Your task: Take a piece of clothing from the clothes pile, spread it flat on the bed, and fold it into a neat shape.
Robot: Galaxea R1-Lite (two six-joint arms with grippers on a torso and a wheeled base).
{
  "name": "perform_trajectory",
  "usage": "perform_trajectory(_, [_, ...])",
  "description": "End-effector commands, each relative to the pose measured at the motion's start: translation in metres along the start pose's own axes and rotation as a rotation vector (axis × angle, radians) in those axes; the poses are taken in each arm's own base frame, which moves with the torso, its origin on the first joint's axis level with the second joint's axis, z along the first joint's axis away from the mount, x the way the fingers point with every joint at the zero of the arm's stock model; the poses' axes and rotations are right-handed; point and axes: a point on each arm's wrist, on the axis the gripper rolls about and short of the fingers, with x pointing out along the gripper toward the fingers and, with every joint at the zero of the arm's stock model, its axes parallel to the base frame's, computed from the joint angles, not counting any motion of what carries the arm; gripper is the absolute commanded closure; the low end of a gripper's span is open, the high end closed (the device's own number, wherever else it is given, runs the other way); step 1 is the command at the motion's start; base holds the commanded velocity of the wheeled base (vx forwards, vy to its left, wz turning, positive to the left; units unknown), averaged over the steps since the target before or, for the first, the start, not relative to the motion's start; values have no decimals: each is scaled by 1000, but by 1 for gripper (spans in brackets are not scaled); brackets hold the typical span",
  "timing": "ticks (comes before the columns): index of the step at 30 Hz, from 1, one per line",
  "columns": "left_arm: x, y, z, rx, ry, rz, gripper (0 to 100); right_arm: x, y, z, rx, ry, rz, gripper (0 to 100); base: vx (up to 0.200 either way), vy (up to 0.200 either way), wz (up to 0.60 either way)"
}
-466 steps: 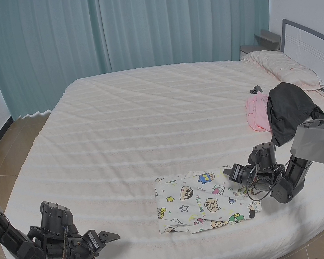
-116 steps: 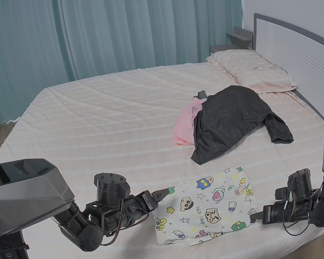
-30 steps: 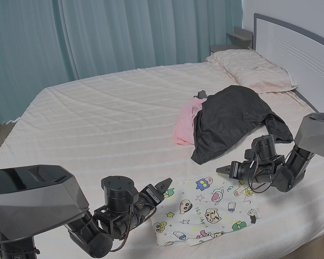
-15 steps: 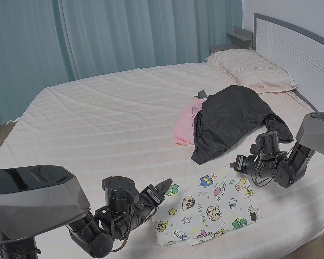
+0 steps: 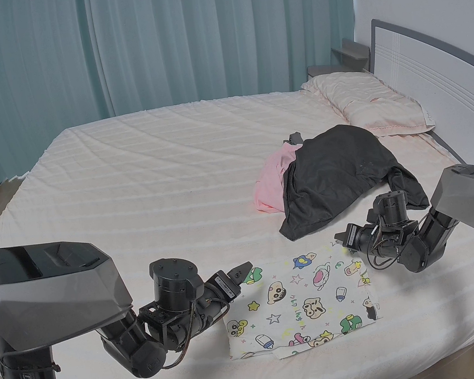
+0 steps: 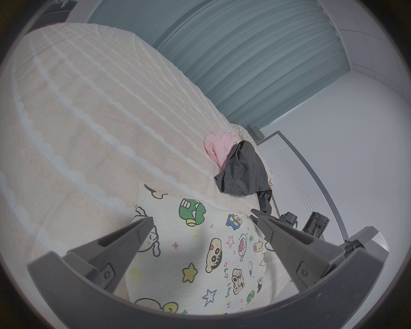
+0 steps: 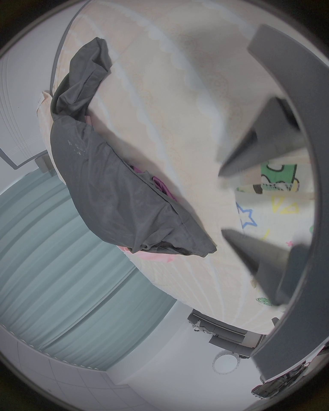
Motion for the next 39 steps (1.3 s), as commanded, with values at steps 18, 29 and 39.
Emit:
perform_trajectory(18, [-87, -15, 79, 193, -335, 51, 0, -202, 2, 40, -65, -346, 0, 0, 0, 0, 0])
perform_trajectory(29, [-201, -12, 79, 286, -568, 148, 0, -313, 9, -10, -190, -549, 64, 0, 0, 0, 0])
perform_trajectory(39, [-270, 6, 59, 343, -782, 334, 0, -367, 5, -58, -212, -568, 74, 0, 0, 0, 0])
